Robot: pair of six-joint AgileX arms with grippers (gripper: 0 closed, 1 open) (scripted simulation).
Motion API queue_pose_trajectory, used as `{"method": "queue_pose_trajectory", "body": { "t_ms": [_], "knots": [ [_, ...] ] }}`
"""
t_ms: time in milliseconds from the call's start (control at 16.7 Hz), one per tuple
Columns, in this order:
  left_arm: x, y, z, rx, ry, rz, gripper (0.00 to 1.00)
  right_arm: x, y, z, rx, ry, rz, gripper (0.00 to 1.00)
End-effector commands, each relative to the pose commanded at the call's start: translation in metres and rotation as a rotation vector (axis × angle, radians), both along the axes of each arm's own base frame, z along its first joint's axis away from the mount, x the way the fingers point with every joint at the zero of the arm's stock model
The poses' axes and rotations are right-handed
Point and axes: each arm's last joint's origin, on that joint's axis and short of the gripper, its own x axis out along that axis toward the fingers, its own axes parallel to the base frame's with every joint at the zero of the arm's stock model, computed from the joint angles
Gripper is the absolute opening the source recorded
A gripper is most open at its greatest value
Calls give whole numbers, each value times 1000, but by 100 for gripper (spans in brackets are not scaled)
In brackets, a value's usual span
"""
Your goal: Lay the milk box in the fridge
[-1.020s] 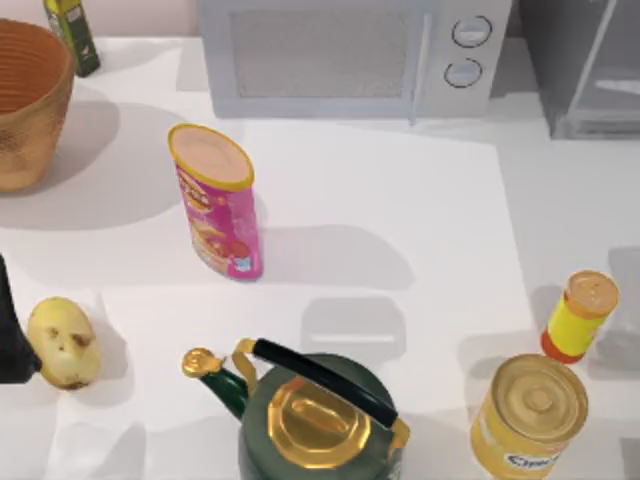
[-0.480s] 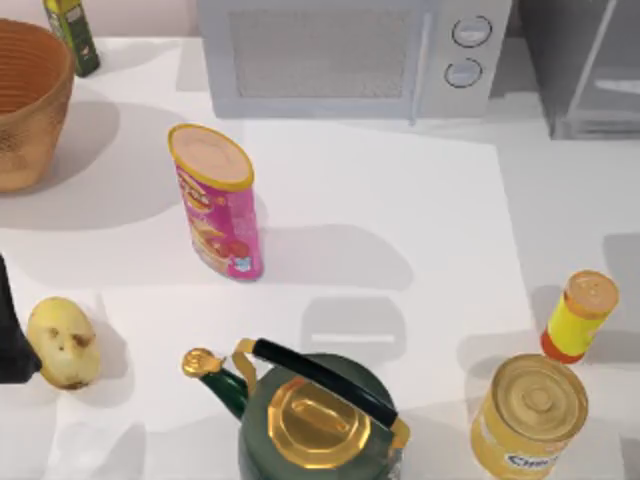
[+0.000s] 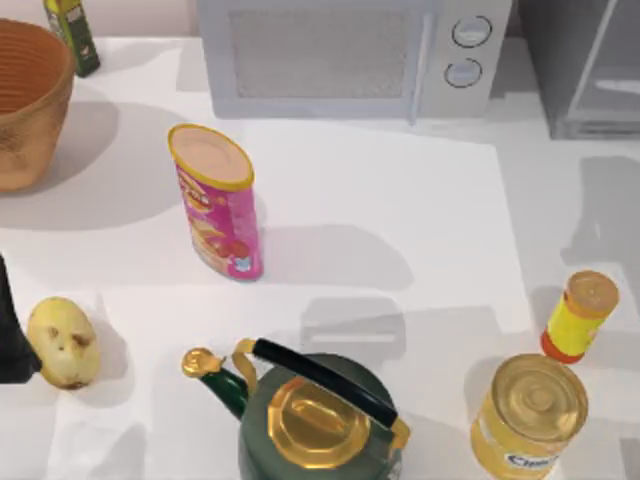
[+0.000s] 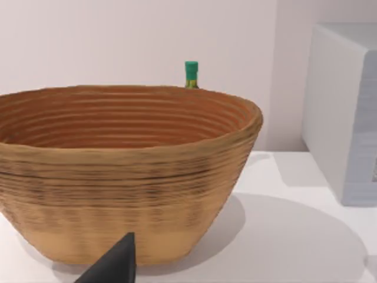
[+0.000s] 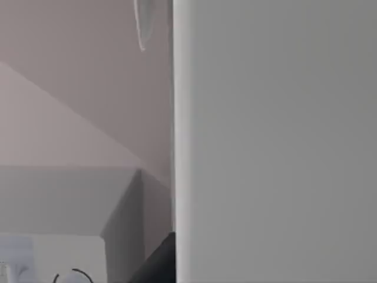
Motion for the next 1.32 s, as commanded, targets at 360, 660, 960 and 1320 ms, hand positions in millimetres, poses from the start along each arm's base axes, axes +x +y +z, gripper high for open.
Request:
{"method": "queue_pose_trajectory", "body": {
  "t_ms": [360,660,960,1320],
  "knots": [
    [0,0,0,0,0,0,100,114,-24,-4,-11,0,11,0],
    [0,0,0,0,0,0,100,193,-59,-72,-16,49,-7,0],
    [0,0,0,0,0,0,100,220,-89,-142,-13,111,-40,0],
    [0,0,0,0,0,0,100,220,-96,-158,-10,135,-52,0]
  ]
}}
